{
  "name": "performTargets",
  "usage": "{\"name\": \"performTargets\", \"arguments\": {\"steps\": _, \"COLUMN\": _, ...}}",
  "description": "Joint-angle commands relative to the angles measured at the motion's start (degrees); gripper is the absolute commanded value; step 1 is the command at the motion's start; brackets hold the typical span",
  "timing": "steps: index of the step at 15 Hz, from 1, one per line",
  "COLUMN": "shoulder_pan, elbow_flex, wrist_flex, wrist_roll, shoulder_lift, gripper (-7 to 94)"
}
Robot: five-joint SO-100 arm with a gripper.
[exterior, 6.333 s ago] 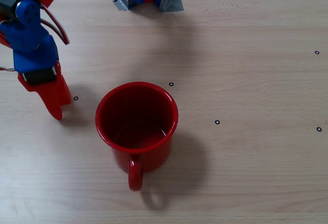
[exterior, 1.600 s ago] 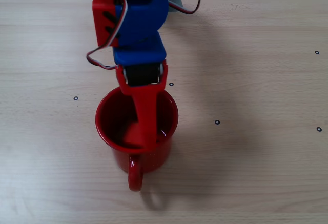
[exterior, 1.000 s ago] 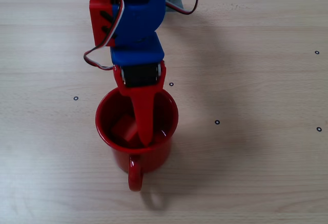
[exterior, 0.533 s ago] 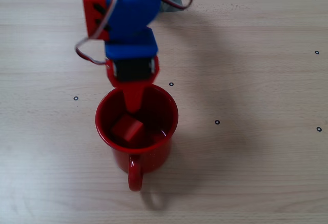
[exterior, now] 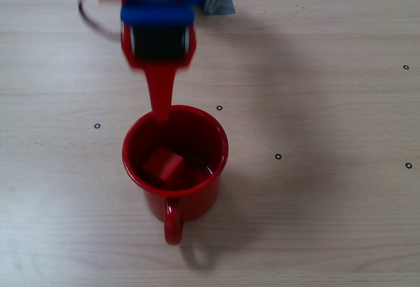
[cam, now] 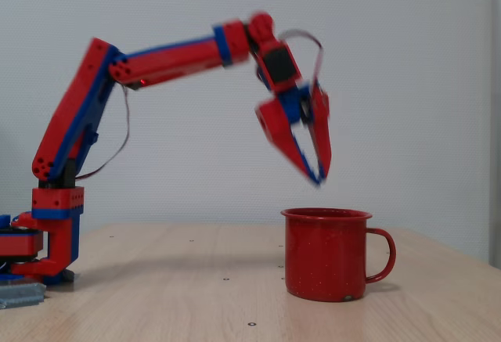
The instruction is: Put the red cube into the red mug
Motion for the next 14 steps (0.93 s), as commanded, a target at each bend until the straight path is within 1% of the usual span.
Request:
{"name": "performTargets", "arguments": {"steps": 1, "shoulder_pan": 0.53, "elbow_flex": 0.09, "wrist_flex": -0.70, "wrist_roll": 0.35, "shoulder_lift": 9.84, "gripper": 0}}
{"name": "performTargets", "arguments": {"steps": 6, "shoulder_pan": 0.44, "elbow_flex": 5.19, "wrist_flex": -0.79, "wrist_roll": 0.53, "shoulder_lift": 21.71, "gripper": 0}}
{"name": "performTargets", "arguments": {"steps": 9, "shoulder_pan": 0.26, "elbow_flex": 11.69, "wrist_flex": -0.18, "wrist_roll": 0.26, "shoulder_lift": 30.67, "gripper": 0}}
{"name": "performTargets", "arguments": {"steps": 12, "shoulder_pan": 0.18, "elbow_flex": 23.99, "wrist_flex": -1.93, "wrist_roll": 0.35, "shoulder_lift": 41.84, "gripper": 0}}
{"name": "performTargets", "arguments": {"steps": 14, "shoulder_pan": 0.00, "elbow_flex": 34.80, "wrist_flex": -4.13, "wrist_roll": 2.02, "shoulder_lift": 50.01, "gripper": 0}}
